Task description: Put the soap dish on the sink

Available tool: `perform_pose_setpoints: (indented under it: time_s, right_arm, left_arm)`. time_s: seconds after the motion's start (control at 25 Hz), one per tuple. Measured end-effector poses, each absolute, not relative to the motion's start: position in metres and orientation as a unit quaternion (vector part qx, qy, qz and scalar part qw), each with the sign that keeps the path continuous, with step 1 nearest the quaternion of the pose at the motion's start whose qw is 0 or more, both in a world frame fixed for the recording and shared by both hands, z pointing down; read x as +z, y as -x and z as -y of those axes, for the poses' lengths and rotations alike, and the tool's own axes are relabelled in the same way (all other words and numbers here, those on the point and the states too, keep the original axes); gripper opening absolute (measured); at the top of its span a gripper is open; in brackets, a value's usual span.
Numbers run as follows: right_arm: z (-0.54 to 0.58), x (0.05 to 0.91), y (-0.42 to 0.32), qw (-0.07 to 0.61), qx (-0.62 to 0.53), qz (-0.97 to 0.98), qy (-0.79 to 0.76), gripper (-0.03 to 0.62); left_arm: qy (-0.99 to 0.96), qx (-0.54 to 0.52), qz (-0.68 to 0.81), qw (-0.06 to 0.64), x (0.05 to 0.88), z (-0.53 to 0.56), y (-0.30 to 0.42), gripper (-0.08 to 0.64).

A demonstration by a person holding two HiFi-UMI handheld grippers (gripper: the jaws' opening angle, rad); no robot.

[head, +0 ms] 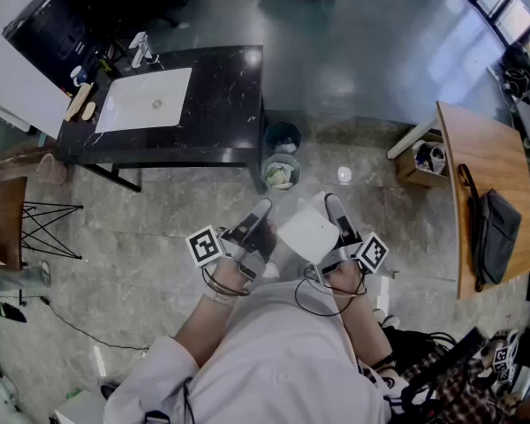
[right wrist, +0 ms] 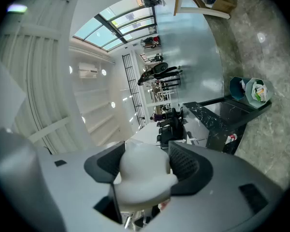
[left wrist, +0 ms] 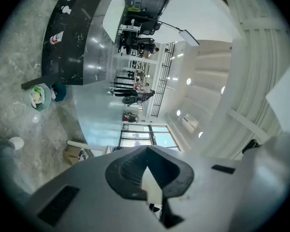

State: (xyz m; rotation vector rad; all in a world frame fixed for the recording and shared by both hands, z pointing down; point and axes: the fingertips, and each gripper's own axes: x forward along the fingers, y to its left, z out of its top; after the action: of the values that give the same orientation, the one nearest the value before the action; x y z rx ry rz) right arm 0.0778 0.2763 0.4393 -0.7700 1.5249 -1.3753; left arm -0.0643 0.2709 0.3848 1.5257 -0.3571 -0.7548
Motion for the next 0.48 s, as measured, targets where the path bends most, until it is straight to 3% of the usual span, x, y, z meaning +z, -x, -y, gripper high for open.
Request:
perform_pose_setpoints:
  time_s: [0.16, 0.48]
  right_arm:
    - [-0.257, 0.390, -0.060, 0.466, -0.549, -0.628, 0.295, 0.296]
    - [-0.202, 0.396, -0.076, 0.468, -0.558, -0.625, 0.280, 0.296]
  left_arm:
    - [-0.669, -0.327, 0.160, 0.648, 0.390, -0.258, 0.061, 0.008]
    - [-0.664, -0.335, 0.175, 0.645, 0.399, -0.208, 0.051, 0.008]
